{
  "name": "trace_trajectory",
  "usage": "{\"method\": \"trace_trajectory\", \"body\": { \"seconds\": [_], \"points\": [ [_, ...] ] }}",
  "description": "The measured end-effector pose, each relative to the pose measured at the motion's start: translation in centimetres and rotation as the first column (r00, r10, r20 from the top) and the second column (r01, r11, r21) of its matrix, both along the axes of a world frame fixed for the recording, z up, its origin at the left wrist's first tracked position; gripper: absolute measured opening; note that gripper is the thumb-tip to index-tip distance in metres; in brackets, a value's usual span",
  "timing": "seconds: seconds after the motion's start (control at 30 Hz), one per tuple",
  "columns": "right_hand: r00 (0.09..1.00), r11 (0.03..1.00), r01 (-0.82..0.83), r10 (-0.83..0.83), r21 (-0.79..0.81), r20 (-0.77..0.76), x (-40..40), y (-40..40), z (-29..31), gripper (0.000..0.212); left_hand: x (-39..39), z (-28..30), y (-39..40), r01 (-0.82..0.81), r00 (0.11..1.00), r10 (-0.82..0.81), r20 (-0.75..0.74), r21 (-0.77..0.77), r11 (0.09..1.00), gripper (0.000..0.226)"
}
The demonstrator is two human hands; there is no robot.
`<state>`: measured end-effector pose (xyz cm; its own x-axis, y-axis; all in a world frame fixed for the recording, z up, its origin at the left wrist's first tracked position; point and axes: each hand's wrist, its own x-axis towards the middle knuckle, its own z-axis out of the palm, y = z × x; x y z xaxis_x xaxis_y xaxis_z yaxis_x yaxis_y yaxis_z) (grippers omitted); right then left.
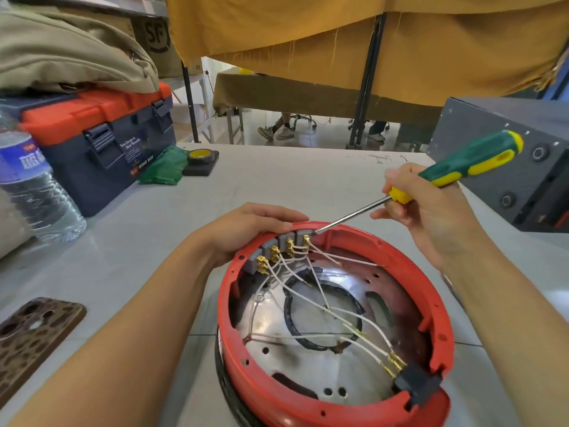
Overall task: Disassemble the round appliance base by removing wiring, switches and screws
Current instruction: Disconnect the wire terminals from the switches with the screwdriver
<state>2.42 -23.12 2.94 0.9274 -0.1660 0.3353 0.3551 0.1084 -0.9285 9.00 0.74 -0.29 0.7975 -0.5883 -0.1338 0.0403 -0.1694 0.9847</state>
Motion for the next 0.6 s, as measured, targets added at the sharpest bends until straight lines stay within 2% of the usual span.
{"method": "trace_trajectory", "body": {
  "seconds": [0.1, 0.23, 0.4, 0.6],
  "points": [
    [0.998, 0.997, 0.037, -0.034, -0.061, 0.045, 0.9, 0.5, 0.7, 0.023, 0.6, 0.2, -0.9, 0.010, 1.000, -0.010, 0.023, 0.010, 1.000, 0.026],
    [0.996, 0.993, 0.049, -0.040, -0.106, 0.079, 1.9, 0.7, 1.5, 0.032, 1.1, 0.0, -2.0, 0.028, 0.999, -0.028, 0.040, -0.011, 1.000, 0.027],
    [0.994, 0.980, 0.058, -0.040, -0.188, 0.098, 2.2, 0.6, 1.8, 0.021, 1.4, -0.2, -2.0, 0.054, 0.998, -0.053, 0.021, -0.042, 0.998, 0.027],
    [0.990, 0.966, 0.088, -0.057, -0.244, 0.131, 2.0, 0.4, 2.0, 0.021, 1.4, -0.4, -2.0, 0.052, 0.999, -0.051, 0.013, -0.066, 0.996, 0.027]
  ]
}}
